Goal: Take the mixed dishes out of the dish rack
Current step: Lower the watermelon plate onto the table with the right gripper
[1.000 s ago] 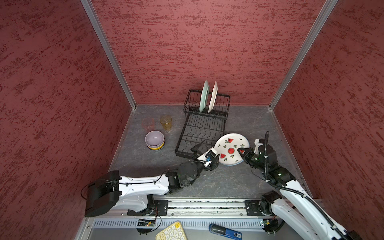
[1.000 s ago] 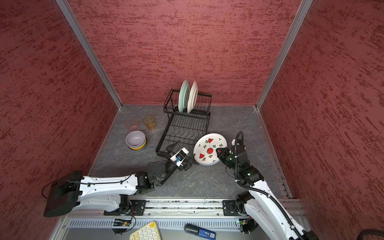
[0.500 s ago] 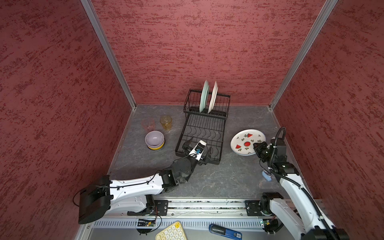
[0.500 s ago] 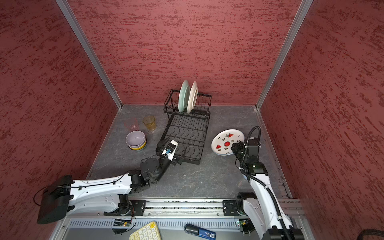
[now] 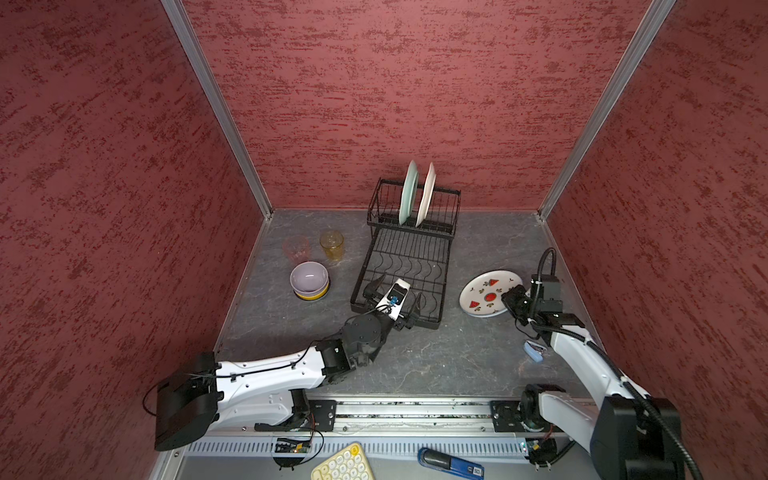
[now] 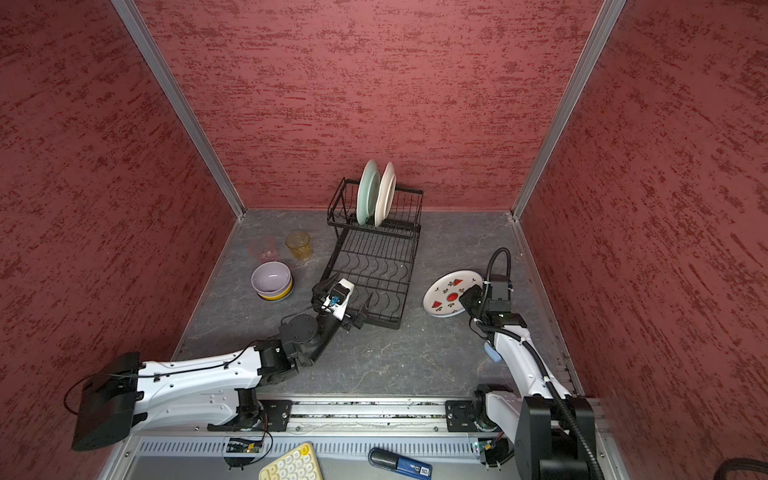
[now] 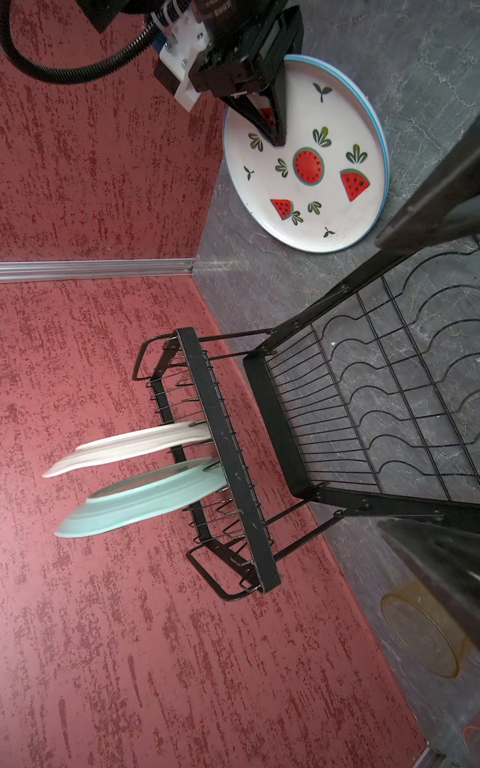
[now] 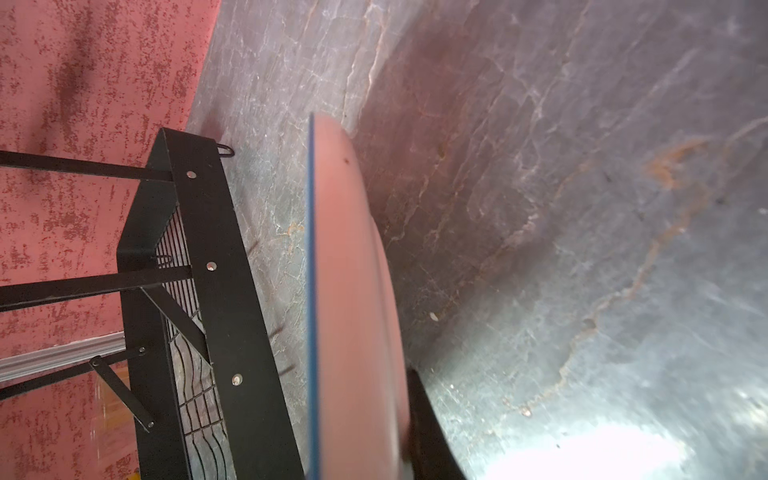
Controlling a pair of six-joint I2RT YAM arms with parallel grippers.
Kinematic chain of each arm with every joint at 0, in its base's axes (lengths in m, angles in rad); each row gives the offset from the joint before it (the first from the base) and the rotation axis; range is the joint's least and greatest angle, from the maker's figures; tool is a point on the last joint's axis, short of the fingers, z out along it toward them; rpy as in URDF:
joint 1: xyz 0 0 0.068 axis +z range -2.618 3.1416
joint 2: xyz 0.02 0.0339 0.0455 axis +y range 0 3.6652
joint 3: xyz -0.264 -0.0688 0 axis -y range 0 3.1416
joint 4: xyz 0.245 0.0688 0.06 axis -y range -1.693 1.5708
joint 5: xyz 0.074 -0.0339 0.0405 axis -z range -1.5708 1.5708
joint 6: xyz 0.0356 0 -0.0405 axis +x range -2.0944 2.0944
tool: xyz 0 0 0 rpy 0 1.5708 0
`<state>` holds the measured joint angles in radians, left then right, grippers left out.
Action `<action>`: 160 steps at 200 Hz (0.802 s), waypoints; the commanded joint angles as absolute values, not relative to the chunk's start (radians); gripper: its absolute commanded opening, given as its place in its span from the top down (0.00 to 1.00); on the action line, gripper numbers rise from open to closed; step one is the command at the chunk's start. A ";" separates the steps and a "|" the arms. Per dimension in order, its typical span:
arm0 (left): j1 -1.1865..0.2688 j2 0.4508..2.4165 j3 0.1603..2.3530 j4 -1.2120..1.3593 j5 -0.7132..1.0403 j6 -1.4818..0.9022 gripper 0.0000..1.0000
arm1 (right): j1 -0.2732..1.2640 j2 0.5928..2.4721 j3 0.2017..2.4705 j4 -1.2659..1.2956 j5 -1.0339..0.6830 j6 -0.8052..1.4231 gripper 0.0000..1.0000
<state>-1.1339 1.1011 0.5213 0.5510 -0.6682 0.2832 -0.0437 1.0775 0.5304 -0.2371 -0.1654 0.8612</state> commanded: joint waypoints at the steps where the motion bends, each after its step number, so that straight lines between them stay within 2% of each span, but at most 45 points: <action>1: -1.130 1.111 0.518 0.546 -0.649 0.267 0.00 | -0.052 1.105 0.551 -0.166 -0.145 0.844 1.00; 41: -1.128 1.103 0.517 0.540 -0.652 0.266 0.00 | -0.051 1.140 0.537 -0.140 -0.131 0.856 1.00; 63: -1.119 1.107 0.514 0.541 -0.635 0.251 0.00 | -0.051 1.144 0.534 -0.142 -0.120 0.855 0.90; 160: -1.109 1.129 0.522 0.529 -0.635 0.242 0.00 | -0.051 1.183 0.512 -0.168 -0.049 0.793 0.80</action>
